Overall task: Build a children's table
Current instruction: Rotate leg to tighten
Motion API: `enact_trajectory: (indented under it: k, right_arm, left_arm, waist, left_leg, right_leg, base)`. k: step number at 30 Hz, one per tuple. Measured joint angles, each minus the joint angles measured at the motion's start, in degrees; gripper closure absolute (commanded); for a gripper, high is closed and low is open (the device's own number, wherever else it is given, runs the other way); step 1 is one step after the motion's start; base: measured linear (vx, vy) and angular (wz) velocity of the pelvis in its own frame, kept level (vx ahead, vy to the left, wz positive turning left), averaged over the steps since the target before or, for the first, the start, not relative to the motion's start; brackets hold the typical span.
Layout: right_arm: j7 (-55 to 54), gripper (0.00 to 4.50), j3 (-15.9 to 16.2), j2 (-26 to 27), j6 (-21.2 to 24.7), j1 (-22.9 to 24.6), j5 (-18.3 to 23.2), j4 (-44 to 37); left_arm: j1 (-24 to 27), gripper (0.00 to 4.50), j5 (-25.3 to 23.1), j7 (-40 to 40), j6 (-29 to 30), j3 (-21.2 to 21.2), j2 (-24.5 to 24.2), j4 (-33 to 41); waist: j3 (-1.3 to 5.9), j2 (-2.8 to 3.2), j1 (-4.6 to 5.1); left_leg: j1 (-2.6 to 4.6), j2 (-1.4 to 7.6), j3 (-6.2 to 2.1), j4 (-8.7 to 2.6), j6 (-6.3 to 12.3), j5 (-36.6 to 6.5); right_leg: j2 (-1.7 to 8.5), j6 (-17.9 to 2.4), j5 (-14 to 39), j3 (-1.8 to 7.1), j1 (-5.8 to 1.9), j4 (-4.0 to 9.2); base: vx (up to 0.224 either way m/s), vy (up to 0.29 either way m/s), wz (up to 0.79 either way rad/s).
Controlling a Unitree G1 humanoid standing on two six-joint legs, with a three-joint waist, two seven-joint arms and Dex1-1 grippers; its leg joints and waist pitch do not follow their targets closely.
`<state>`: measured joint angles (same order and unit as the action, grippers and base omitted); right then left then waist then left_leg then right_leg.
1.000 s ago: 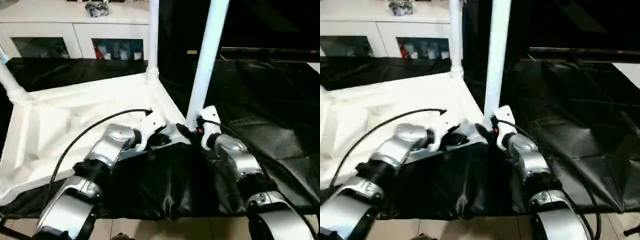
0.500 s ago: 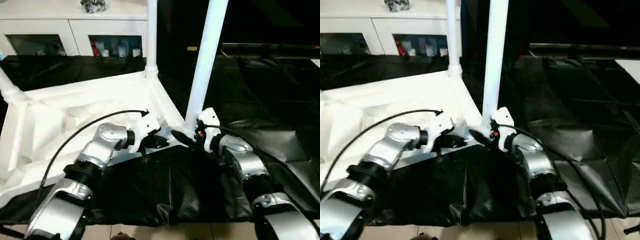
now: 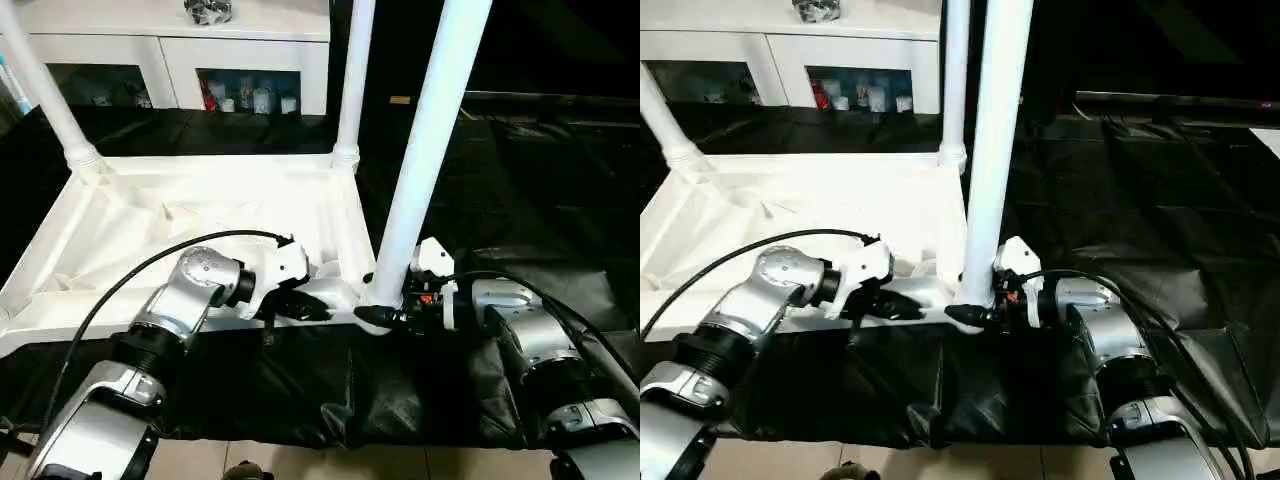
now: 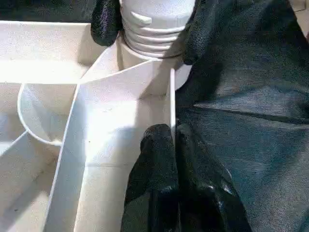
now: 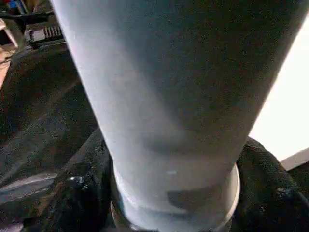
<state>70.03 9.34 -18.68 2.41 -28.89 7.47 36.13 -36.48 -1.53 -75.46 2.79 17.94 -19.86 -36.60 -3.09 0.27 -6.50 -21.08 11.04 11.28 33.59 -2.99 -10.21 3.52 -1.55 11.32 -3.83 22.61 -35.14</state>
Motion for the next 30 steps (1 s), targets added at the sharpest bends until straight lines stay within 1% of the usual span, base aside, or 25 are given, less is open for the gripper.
enact_trajectory:
  k: [6, 9, 11, 13, 14, 15, 19, 21, 22, 23, 24, 25, 26, 28, 30]
  right_arm:
    - [-0.72, 1.75, -0.58, 0.36, 0.87, 1.02, 0.17, -1.43]
    - [-3.06, 1.75, -1.31, 1.39, 1.29, 1.29, 0.14, -1.36]
    - [-6.9, 1.76, -2.29, 2.92, 1.29, 1.2, -0.06, -0.51]
    - [-14.06, 1.76, -3.75, 5.61, 0.99, 0.15, -0.83, 1.86]
    - [-19.28, 1.76, -4.91, 7.47, 1.09, -0.94, -1.31, 3.58]
    - [-22.15, 1.76, -5.36, 8.26, 1.19, -1.59, -1.56, 4.54]
    - [-34.05, 1.76, -7.3, 11.11, 1.22, -4.02, -3.27, 8.26]
    - [-37.57, 1.76, -7.56, 11.6, 0.43, -4.73, -3.84, 9.65]
    - [-39.21, 1.41, -7.78, 11.89, -0.26, -5.06, -4.28, 10.46]
    - [-40.05, 1.2, -8.03, 12.11, -0.66, -5.31, -4.54, 11.06]
    - [-40.61, 1.2, -8.35, 12.36, -0.72, -5.5, -4.8, 11.4]
    - [-41.08, 1.06, -8.42, 12.49, -0.76, -5.53, -5.01, 11.48]
    - [-41.05, 1.04, -8.44, 12.61, -0.72, -5.54, -4.93, 11.44]
    - [-40.81, 0.7, -8.66, 12.74, -0.74, -5.54, -4.77, 11.39]
    - [-40.43, 0.7, -8.71, 12.74, -1.06, -5.53, -4.8, 11.4]
  left_arm:
    - [0.04, 4.5, 0.15, -0.03, 0.13, -0.06, 0.03, 0.0]
    - [0.05, 4.5, 0.02, 1.05, 0.85, -0.28, 0.16, -0.06]
    - [0.05, 4.5, -0.5, 3.08, 1.33, -0.84, 0.54, -0.38]
    - [-0.09, 4.5, -1.21, 6.87, 2.58, -1.77, 1.57, -1.19]
    - [-0.67, 4.5, -1.9, 9.75, 3.32, -2.22, 2.57, -2.06]
    - [-1.04, 4.5, -2.45, 11.35, 3.66, -2.26, 3.19, -2.47]
    - [-3.3, 4.5, -3.64, 19.43, 5.93, -2.95, 7.43, -5.98]
    - [-4.05, 4.5, -4.27, 22.22, 5.97, -2.96, 8.86, -7.12]
    - [-4.08, 4.5, -5.03, 23.61, 5.7, -2.87, 9.57, -7.25]
    - [-4.09, 4.5, -5.25, 24.33, 5.59, -2.89, 9.96, -7.4]
    - [-4.1, 4.5, -5.49, 24.72, 5.54, -2.91, 10.21, -7.43]
    - [-4.1, 4.5, -5.56, 25.04, 5.54, -2.94, 10.39, -7.43]
    - [-4.1, 4.5, -5.57, 25.15, 5.53, -2.97, 10.48, -7.42]
    - [-4.09, 4.5, -5.53, 25.09, 5.43, -3.05, 10.48, -7.42]
    - [-4.09, 4.5, -5.46, 24.93, 5.13, -3.1, 10.47, -7.42]
  waist:
    - [0.0, 0.0, -0.03]
    - [0.0, 0.0, 0.08]
    - [0.01, -0.01, 0.27]
    - [0.03, 0.02, 0.98]
    - [0.02, 0.02, 1.48]
    - [0.01, 0.04, 1.69]
    - [-0.02, 0.09, 2.02]
    - [-0.02, 0.12, 1.97]
    - [-0.03, 0.19, 1.87]
    - [-0.03, 0.23, 1.8]
    - [-0.02, 0.24, 1.75]
    - [-0.02, 0.24, 1.71]
    - [-0.02, 0.23, 1.69]
    - [-0.02, 0.24, 1.71]
    - [-0.03, 0.24, 1.71]
  left_leg:
    - [-0.01, 0.0, 0.0, -0.01, 0.0, 0.0]
    - [0.05, 0.0, 0.0, 0.0, 0.0, 0.0]
    - [0.12, 0.0, 0.0, 0.0, -0.01, 0.0]
    - [0.24, -0.01, -0.01, -0.02, -0.02, 0.0]
    - [0.35, -0.02, -0.01, -0.02, -0.02, 0.0]
    - [0.44, -0.03, -0.02, -0.03, -0.02, 0.0]
    - [0.8, -0.11, -0.07, -0.02, -0.02, 0.0]
    - [0.84, -0.15, -0.07, -0.04, -0.02, 0.0]
    - [0.88, -0.17, -0.07, -0.06, -0.01, 0.0]
    - [0.91, -0.18, -0.07, -0.06, -0.01, 0.0]
    - [0.94, -0.19, -0.07, -0.06, -0.01, 0.0]
    - [0.94, -0.19, -0.07, -0.06, -0.01, 0.0]
    - [0.94, -0.19, -0.07, -0.06, -0.01, 0.0]
    - [0.93, -0.19, -0.07, -0.06, -0.01, 0.0]
    - [0.91, -0.19, -0.06, -0.07, -0.01, 0.0]
  right_leg:
    - [0.0, 0.02, 0.01, -0.01, 0.01, 0.01]
    - [0.0, 0.0, -0.02, 0.0, -0.03, -0.01]
    - [0.0, 0.0, -0.11, 0.0, -0.06, 0.0]
    - [0.0, 0.16, -0.05, 0.01, -0.12, 0.04]
    - [0.0, 0.19, -0.03, 0.01, -0.17, 0.06]
    - [0.01, 0.22, -0.02, 0.01, -0.21, 0.13]
    - [0.06, 0.24, 0.0, 0.02, -0.46, 0.28]
    - [0.09, 0.24, 0.0, 0.01, -0.52, 0.35]
    - [0.11, 0.24, 0.0, 0.02, -0.59, 0.37]
    - [0.12, 0.24, 0.0, 0.03, -0.62, 0.37]
    - [0.12, 0.24, 0.0, 0.03, -0.65, 0.38]
    - [0.12, 0.24, 0.0, 0.03, -0.66, 0.38]
    - [0.12, 0.24, 0.0, 0.03, -0.66, 0.39]
    - [0.12, 0.24, 0.0, 0.03, -0.66, 0.42]
    - [0.12, 0.25, 0.0, 0.03, -0.65, 0.43]
  base:
    - [0.0, 0.0, 0.0]
    - [0.0, 0.0, 0.0]
    - [0.0, 0.0, 0.0]
    - [-0.029, 0.0, -0.02]
    - [0.0, 0.0, 0.0]
    - [0.0, 0.0, 0.0]
    - [0.0, 0.0, 0.0]
    - [0.0, 0.0, 0.0]
    - [0.0, 0.0, 0.0]
    - [0.0, 0.0, 0.0]
    - [0.0, 0.0, 0.0]
    - [0.0, 0.0, 0.0]
    - [0.0, 0.0, 0.0]
    - [0.0, 0.0, 0.0]
    - [0.0, 0.0, 0.0]
